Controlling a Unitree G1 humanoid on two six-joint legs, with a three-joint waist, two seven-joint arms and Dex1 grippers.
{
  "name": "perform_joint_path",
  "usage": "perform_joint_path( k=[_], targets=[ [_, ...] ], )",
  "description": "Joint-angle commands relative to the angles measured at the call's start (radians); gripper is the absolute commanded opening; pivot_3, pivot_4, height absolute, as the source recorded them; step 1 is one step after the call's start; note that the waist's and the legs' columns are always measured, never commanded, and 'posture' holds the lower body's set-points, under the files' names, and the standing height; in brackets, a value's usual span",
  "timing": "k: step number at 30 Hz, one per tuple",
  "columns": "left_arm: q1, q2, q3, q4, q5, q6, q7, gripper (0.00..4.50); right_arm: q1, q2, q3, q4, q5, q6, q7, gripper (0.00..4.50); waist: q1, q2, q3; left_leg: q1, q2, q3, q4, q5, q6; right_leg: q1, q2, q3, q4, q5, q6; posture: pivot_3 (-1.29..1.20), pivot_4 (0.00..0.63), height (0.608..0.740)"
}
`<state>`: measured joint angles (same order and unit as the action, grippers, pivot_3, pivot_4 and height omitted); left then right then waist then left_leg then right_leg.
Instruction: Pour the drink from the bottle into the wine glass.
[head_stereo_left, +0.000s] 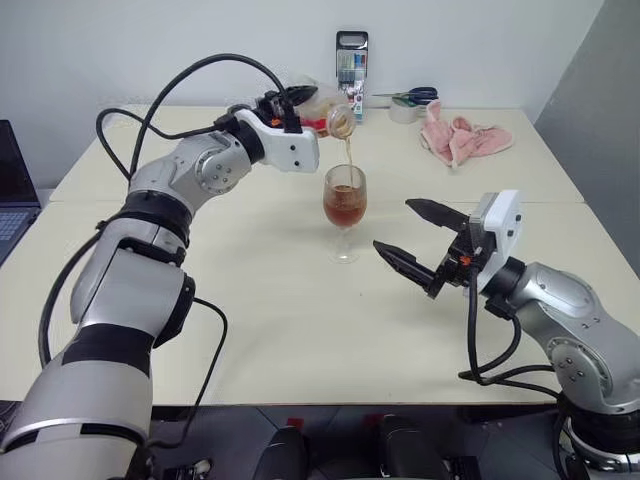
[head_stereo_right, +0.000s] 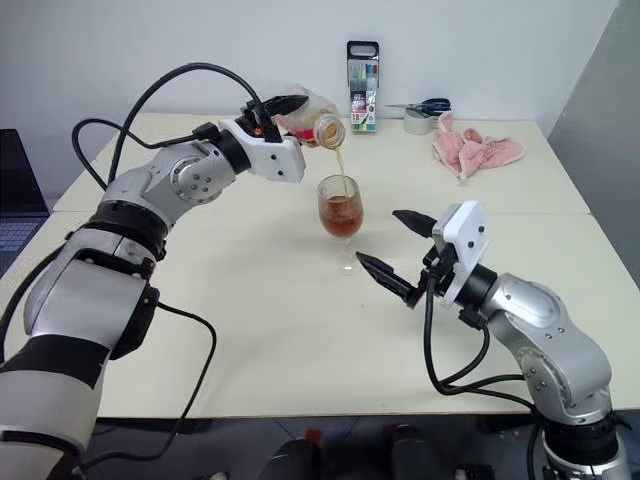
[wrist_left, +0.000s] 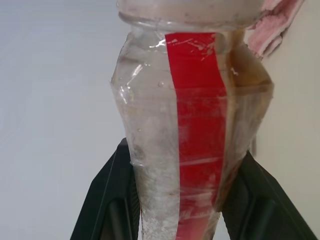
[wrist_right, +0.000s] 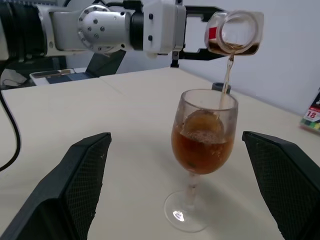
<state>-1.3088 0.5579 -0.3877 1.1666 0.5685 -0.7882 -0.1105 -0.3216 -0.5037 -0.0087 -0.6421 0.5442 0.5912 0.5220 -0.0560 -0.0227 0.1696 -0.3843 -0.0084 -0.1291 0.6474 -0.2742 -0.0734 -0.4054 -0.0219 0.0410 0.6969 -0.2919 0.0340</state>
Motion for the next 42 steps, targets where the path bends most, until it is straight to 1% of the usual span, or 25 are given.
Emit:
perform_joint_path(
  k=[1, 2, 4, 7, 8, 12, 17, 20, 24, 28, 32, 34, 35, 37, 40, 41, 42],
  targets=[
    [0.036, -0.022, 0.11, -0.073, -0.161, 0.082, -0.111, 1.68, -0.021, 0.003, 0.025, -0.022, -0.038, -0.056, 0.008, 4.5, -0.001, 0.0, 0.0, 0.0, 0.0, 0.0, 0.0, 0.0, 0.0, 0.0, 0.0, 0.0, 0.0, 0.0, 0.0, 0.0, 0.15, 0.74],
    [0.056, -0.035, 0.143, -0.088, -0.211, 0.119, -0.148, 1.68, -0.024, 0.003, 0.035, -0.02, -0.047, -0.064, 0.014, 4.5, -0.001, 0.0, 0.0, 0.0, 0.0, 0.0, 0.0, 0.0, 0.0, 0.0, 0.0, 0.0, 0.0, 0.0, 0.0, 0.0, 0.15, 0.74],
    [0.088, -0.043, 0.183, -0.13, -0.265, 0.172, -0.193, 1.68, -0.031, 0.001, 0.05, -0.015, -0.054, -0.074, 0.028, 4.5, -0.001, 0.0, 0.0, 0.0, 0.0, -0.001, 0.001, 0.0, -0.001, 0.0, 0.0, 0.0, 0.0, 0.0, 0.0, 0.0, 0.15, 0.74],
    [0.174, -0.063, 0.317, -0.233, -0.449, 0.384, -0.288, 1.68, -0.055, -0.002, 0.079, -0.009, -0.033, -0.041, 0.055, 4.5, -0.003, 0.0, 0.0, 0.0, 0.0, -0.001, 0.001, 0.0, -0.001, 0.0, 0.0, 0.0, 0.001, 0.0, 0.0, 0.0, 0.15, 0.74],
    [0.2, -0.066, 0.348, -0.275, -0.49, 0.446, -0.307, 1.68, -0.06, -0.003, 0.085, -0.009, -0.026, -0.031, 0.061, 4.5, -0.005, 0.0, 0.0, 0.0, 0.001, -0.001, 0.001, 0.0, -0.001, 0.0, 0.0, 0.0, 0.001, 0.0, 0.0, 0.0, 0.15, 0.74],
    [0.368, -0.048, 0.489, -0.479, -0.658, 0.733, -0.347, 1.67, -0.092, -0.039, 0.125, -0.014, 0.015, 0.063, 0.113, 4.5, -0.013, 0.0, -0.001, 0.001, 0.001, -0.001, 0.001, 0.001, -0.001, 0.0, 0.0, 0.0, 0.001, 0.0, 0.0, 0.0, 0.15, 0.74],
    [0.559, -0.019, 0.623, -0.694, -0.794, 0.983, -0.343, 1.67, -0.144, -0.052, 0.157, 0.011, 0.01, 0.093, 0.144, 4.5, -0.019, 0.0, -0.001, 0.0, 0.001, -0.003, 0.002, 0.001, -0.002, 0.0, 0.0, -0.001, 0.001, 0.0, 0.0, 0.0, 0.15, 0.74],
    [0.629, -0.013, 0.677, -0.777, -0.833, 1.061, -0.316, 1.67, -0.166, -0.053, 0.166, 0.033, 0.0, 0.09, 0.158, 4.5, -0.015, -0.001, -0.001, 0.0, 0.001, -0.004, 0.003, 0.001, -0.002, 0.0, 0.0, -0.001, 0.001, 0.0, 0.0, 0.0, 0.15, 0.74],
    [0.697, -0.009, 0.707, -0.845, -0.85, 1.104, -0.297, 1.67, -0.184, -0.051, 0.176, 0.051, -0.006, 0.084, 0.179, 4.5, -0.001, -0.001, -0.002, 0.0, 0.001, -0.003, 0.004, 0.001, -0.001, 0.001, 0.0, -0.001, 0.001, 0.0, 0.0, 0.0, 0.15, 0.74],
    [0.76, -0.006, 0.717, -0.856, -0.849, 1.089, -0.31, 1.67, -0.202, -0.042, 0.191, 0.063, -0.012, 0.082, 0.196, 4.5, 0.003, -0.002, -0.002, 0.0, 0.0, -0.003, 0.004, 0.001, -0.001, 0.001, -0.001, -0.001, 0.001, 0.0, 0.0, 0.0, 0.15, 0.74],
    [0.795, 0.004, 0.701, -0.805, -0.815, 1.049, -0.315, 1.67, -0.213, -0.036, 0.201, 0.071, -0.017, 0.083, 0.207, 4.5, 0.003, -0.002, -0.002, 0.0, 0.001, -0.003, 0.003, 0.001, -0.001, 0.001, -0.001, -0.001, 0.001, 0.0, 0.0, 0.0, 0.15, 0.74],
    [0.798, 0.006, 0.695, -0.795, -0.807, 1.034, -0.32, 2.42, -0.215, -0.036, 0.202, 0.071, -0.016, 0.085, 0.209, 4.5, 0.003, -0.002, -0.002, 0.0, 0.001, -0.003, 0.003, 0.0, 0.0, 0.001, -0.001, -0.001, 0.001, 0.0, 0.0, 0.0, 0.15, 0.74],
    [0.8, 0.006, 0.695, -0.793, -0.808, 1.03, -0.322, 2.66, -0.216, -0.036, 0.202, 0.07, -0.015, 0.086, 0.209, 4.5, 0.003, -0.002, -0.002, 0.0, 0.001, -0.003, 0.003, 0.0, 0.0, 0.001, -0.001, -0.001, 0.001, 0.0, 0.0, 0.0, 0.15, 0.74],
    [0.801, 0.007, 0.69, -0.789, -0.806, 1.02, -0.328, 3.41, -0.217, -0.036, 0.202, 0.069, -0.014, 0.089, 0.208, 4.5, 0.003, -0.002, -0.002, 0.001, 0.001, -0.003, 0.003, 0.0, 0.0, 0.001, 0.0, -0.001, 0.001, 0.0, 0.0, 0.0, 0.15, 0.74],
    [0.809, 0.007, 0.683, -0.79, -0.801, 1.002, -0.337, 4.38, -0.216, -0.036, 0.201, 0.067, -0.014, 0.093, 0.206, 4.5, 0.003, -0.002, -0.002, 0.0, 0.001, -0.003, 0.003, 0.0, 0.0, 0.001, -0.001, -0.001, 0.001, 0.0, 0.0, 0.0, 0.15, 0.74],
    [0.816, 0.008, 0.679, -0.795, -0.796, 0.996, -0.339, 4.49, -0.214, -0.037, 0.2, 0.064, -0.013, 0.094, 0.205, 4.5, 0.003, -0.002, -0.002, 0.0, 0.001, -0.003, 0.003, 0.0, 0.0, 0.001, -0.001, -0.001, 0.001, 0.0, 0.0, 0.0, 0.15, 0.74],
    [0.823, 0.009, 0.674, -0.8, -0.79, 0.987, -0.342, 4.49, -0.212, -0.037, 0.199, 0.063, -0.012, 0.095, 0.204, 4.5, 0.003, -0.002, -0.002, 0.0, 0.001, -0.003, 0.003, 0.0, 0.0, 0.001, -0.001, -0.001, 0.001, 0.0, 0.0, 0.0, 0.15, 0.74]
  ],
)
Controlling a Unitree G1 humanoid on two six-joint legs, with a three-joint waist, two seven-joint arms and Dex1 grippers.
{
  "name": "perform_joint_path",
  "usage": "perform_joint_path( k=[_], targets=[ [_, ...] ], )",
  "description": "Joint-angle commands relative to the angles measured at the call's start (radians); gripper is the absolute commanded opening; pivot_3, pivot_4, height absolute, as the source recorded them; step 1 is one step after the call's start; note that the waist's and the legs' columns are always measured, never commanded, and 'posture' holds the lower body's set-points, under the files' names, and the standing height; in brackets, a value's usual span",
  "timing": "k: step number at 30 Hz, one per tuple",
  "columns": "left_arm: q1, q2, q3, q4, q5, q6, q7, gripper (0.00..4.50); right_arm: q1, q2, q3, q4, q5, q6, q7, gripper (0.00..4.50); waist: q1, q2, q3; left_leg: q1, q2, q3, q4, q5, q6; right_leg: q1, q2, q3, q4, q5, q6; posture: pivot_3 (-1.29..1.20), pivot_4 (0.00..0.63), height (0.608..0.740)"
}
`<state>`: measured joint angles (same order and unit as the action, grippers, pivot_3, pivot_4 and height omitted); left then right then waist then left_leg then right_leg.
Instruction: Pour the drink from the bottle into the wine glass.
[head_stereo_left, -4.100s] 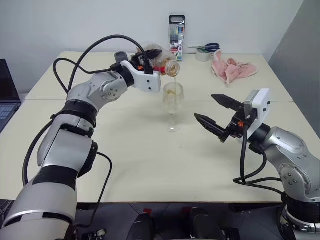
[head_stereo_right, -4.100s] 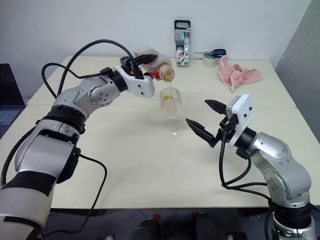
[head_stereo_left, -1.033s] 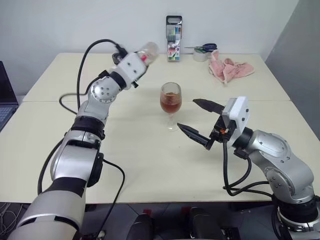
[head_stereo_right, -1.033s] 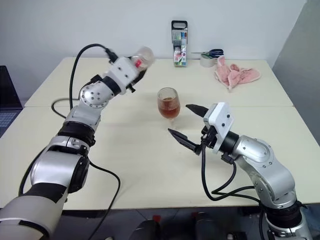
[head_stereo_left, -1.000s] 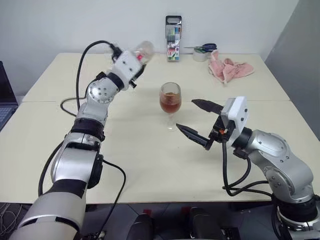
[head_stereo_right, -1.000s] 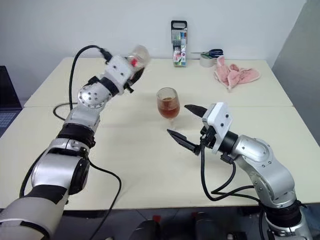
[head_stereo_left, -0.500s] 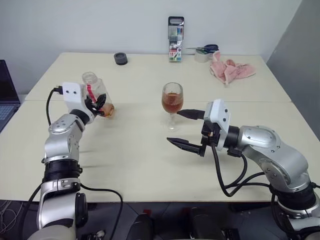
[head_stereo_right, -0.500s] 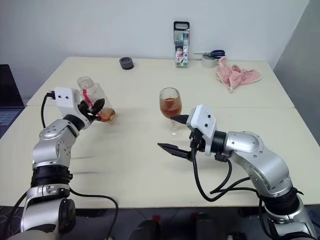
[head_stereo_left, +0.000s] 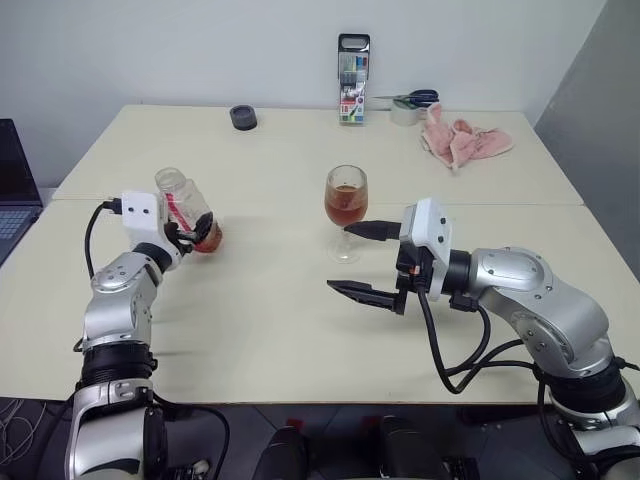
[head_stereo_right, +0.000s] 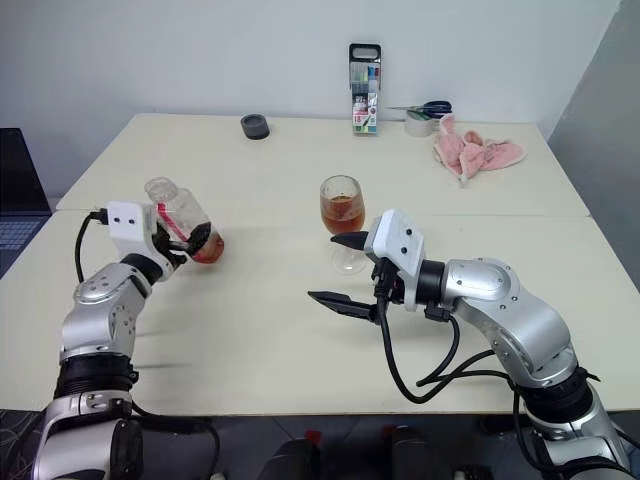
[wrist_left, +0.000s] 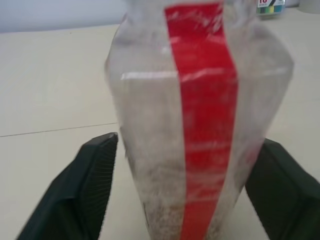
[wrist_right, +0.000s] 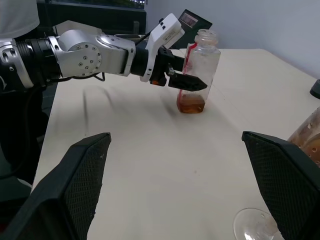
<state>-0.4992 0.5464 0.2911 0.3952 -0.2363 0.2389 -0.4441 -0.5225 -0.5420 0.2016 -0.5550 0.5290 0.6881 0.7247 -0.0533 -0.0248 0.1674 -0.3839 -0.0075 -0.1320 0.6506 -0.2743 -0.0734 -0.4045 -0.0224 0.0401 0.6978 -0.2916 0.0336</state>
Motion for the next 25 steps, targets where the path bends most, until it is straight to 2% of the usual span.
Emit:
perform_joint_path(
  k=[1, 5, 9, 13, 19, 22, 25],
  targets=[
    [0.02, 0.021, -0.008, -0.033, 0.022, -0.051, -0.008, 4.49, -0.01, 0.002, -0.012, -0.023, 0.003, -0.001, 0.0, 4.5, 0.0, 0.0, 0.0, 0.0, 0.0, 0.0, 0.0, 0.0, 0.0, 0.0, 0.0, 0.0, 0.0, 0.0, 0.0, 0.0, 0.15, 0.74],
    [0.074, 0.014, -0.006, -0.083, 0.022, -0.079, -0.013, 4.49, 0.032, 0.0, 0.003, -0.001, -0.041, -0.033, -0.016, 4.5, 0.0, 0.0, 0.0, 0.0, 0.0, 0.0, -0.001, 0.0, 0.0, 0.0, 0.0, 0.0, 0.0, 0.0, 0.0, 0.0, 0.15, 0.74],
    [0.163, 0.003, 0.017, -0.172, -0.001, -0.07, -0.002, 4.49, 0.148, 0.043, -0.016, 0.05, -0.126, -0.135, -0.09, 4.5, 0.002, 0.0, 0.0, 0.0, 0.0, 0.0, -0.002, 0.0, 0.0, 0.0, 0.0, 0.0, 0.0, 0.0, 0.0, 0.0, 0.15, 0.74],
    [0.238, -0.024, 0.05, -0.266, -0.03, -0.068, 0.038, 4.49, 0.278, 0.156, -0.073, 0.141, -0.203, -0.296, -0.215, 4.5, 0.005, -0.001, 0.0, 0.001, 0.001, 0.001, -0.002, 0.0, 0.0, 0.0, 0.0, 0.001, 0.0, 0.0, 0.0, 0.0, 0.15, 0.74],
    [0.344, -0.086, 0.064, -0.402, -0.001, -0.077, 0.149, 4.49, 0.434, 0.325, -0.13, 0.274, -0.304, -0.536, -0.376, 4.5, 0.008, -0.001, -0.001, 0.002, 0.001, 0.002, -0.003, 0.0, 0.0, 0.0, 0.0, 0.002, 0.0, 0.0, 0.0, 0.0, 0.15, 0.74],
    [0.385, -0.109, 0.063, -0.444, 0.001, -0.102, 0.162, 4.49, 0.457, 0.388, -0.13, 0.305, -0.313, -0.578, -0.408, 4.5, 0.007, 0.0, -0.001, 0.003, 0.001, 0.003, -0.004, 0.0, 0.0, 0.0, 0.0, 0.003, 0.0, 0.0, 0.0, 0.0, 0.15, 0.74],
    [0.401, -0.119, 0.06, -0.448, 0.013, -0.148, 0.165, 4.49, 0.447, 0.399, -0.114, 0.35, -0.352, -0.626, -0.404, 4.5, 0.008, 0.0, -0.001, 0.004, 0.002, 0.003, -0.004, 0.0, 0.0, 0.0, 0.001, 0.002, 0.0, 0.0, 0.0, 0.0, 0.15, 0.74]
  ],
)
